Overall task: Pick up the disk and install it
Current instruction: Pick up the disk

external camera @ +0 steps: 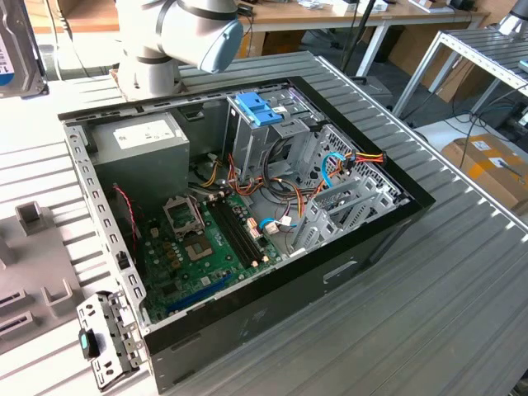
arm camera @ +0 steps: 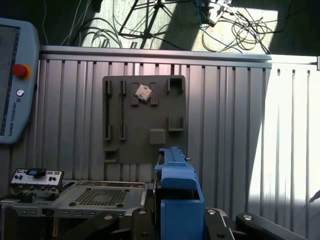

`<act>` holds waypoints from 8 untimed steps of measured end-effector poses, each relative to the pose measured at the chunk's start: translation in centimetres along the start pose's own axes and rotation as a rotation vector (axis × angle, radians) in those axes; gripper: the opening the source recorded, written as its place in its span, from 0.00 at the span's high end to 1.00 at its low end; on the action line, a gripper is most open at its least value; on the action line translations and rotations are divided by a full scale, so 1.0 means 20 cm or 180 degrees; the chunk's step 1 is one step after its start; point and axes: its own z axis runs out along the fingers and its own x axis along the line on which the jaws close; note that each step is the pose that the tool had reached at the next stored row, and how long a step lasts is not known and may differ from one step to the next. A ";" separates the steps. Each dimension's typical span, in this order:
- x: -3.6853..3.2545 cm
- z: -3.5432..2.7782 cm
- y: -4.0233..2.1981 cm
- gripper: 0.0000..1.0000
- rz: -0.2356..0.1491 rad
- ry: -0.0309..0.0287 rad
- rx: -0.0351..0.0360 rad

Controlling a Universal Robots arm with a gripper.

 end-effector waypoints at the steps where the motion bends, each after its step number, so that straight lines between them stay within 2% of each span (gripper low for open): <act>1: 0.000 0.000 -0.006 0.64 0.0000 0.0000 0.0000; 8: 0.002 -0.003 -0.055 0.64 0.0000 0.0000 0.0000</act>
